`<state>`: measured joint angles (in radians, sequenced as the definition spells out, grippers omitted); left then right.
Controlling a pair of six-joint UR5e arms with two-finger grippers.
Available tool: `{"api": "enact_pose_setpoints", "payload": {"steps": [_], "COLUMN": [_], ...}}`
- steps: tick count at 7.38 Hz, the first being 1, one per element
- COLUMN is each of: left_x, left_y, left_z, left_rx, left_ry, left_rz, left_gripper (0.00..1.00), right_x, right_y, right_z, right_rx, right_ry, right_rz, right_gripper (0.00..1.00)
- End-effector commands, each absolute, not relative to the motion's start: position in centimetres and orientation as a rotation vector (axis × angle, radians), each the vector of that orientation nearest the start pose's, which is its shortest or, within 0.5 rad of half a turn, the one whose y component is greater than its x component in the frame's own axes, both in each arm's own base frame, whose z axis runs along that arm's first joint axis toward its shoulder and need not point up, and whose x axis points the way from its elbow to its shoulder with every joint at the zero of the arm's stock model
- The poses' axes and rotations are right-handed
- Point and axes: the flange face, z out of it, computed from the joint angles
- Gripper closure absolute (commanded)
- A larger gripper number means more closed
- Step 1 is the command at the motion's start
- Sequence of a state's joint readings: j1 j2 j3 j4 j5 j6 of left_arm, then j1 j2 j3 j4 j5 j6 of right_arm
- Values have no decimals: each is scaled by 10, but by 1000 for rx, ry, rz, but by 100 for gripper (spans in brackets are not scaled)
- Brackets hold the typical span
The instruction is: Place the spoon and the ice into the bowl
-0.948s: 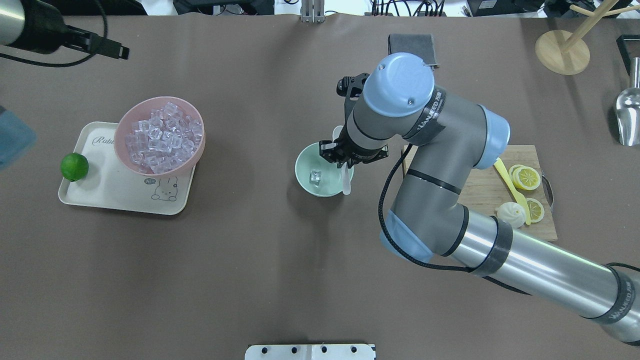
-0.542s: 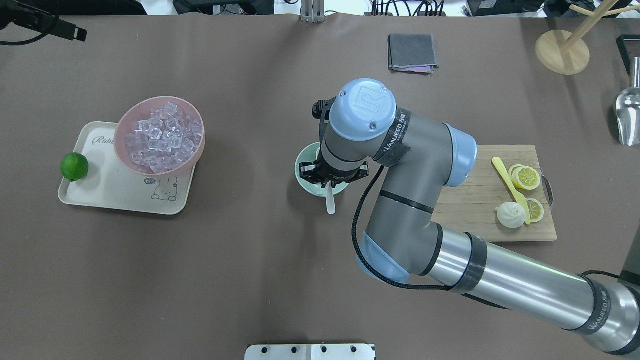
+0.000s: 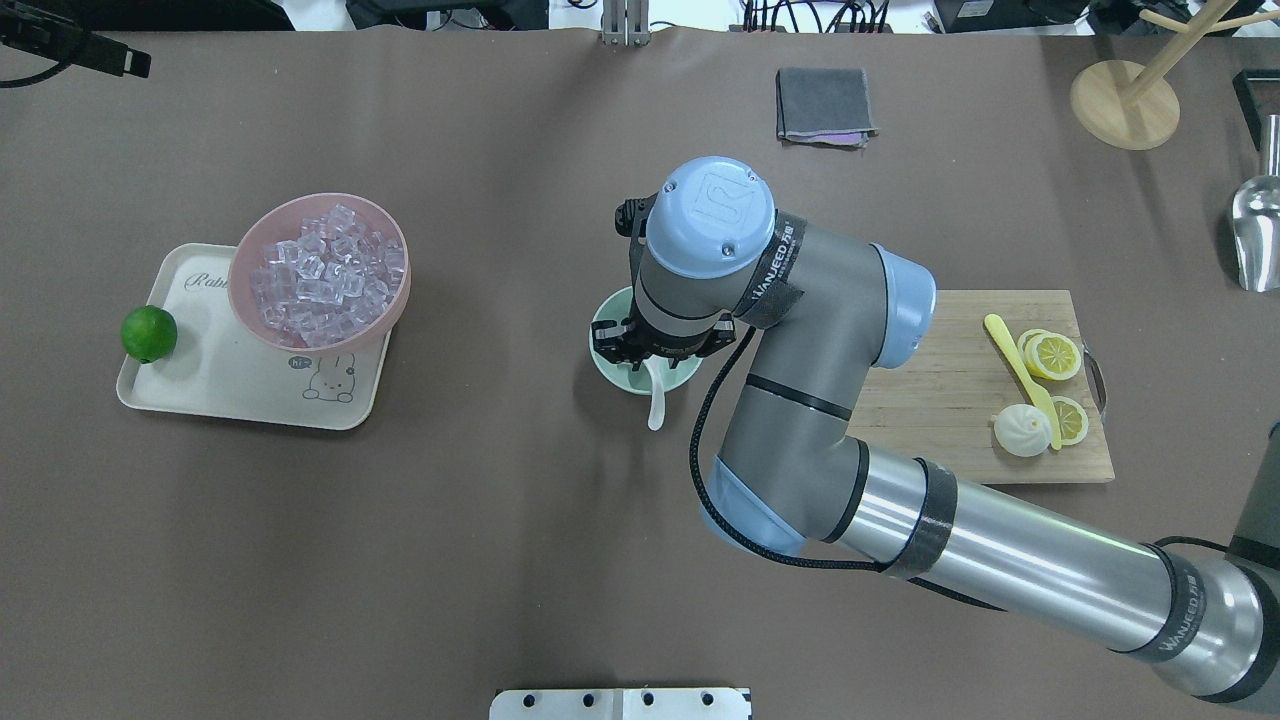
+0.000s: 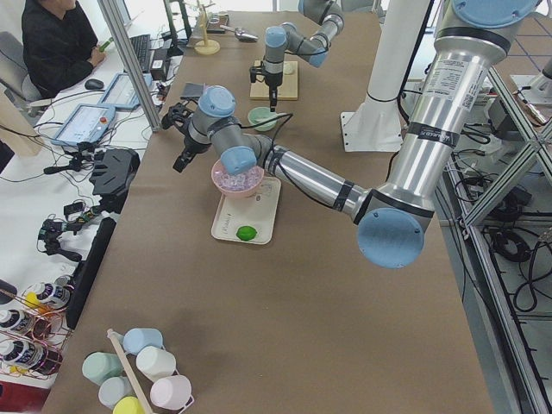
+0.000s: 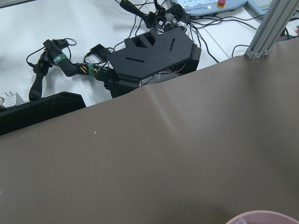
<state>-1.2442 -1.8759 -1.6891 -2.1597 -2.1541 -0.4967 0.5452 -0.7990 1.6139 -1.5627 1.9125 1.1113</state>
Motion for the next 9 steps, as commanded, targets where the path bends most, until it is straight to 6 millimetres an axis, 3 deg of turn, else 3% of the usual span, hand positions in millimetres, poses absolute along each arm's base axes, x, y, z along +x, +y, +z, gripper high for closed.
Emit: {"api": "enact_pose_setpoints", "payload": {"steps": [1,2,3,5,6,7,9], "left_x": [121,113,101,86,61,29,-29], "left_y": [-603,-606,-611,-610,-606,-592,-553], "left_z": [372,374,379,427,454,484,549], "left_rx": [675,667,662,551,554,545,532], "left_ry": [872,866,854,776,730,699,603], "left_rz": [141,126,102,74,105,90,166], "left_gripper": [2,2,2,2,2,2,2], "right_x": [-513,-481,-423,-295,-234,-199,-170], "right_y": [-485,-513,-537,-555,-539,-541,-541], "right_z": [165,173,192,279,336,364,424], "right_rx": [127,126,149,280,290,299,213], "right_ry": [-883,-861,-821,-727,-668,-644,-575], "right_rz": [-46,-64,-165,-325,-360,-348,-270], "right_gripper": [0,0,0,0,0,0,0]}}
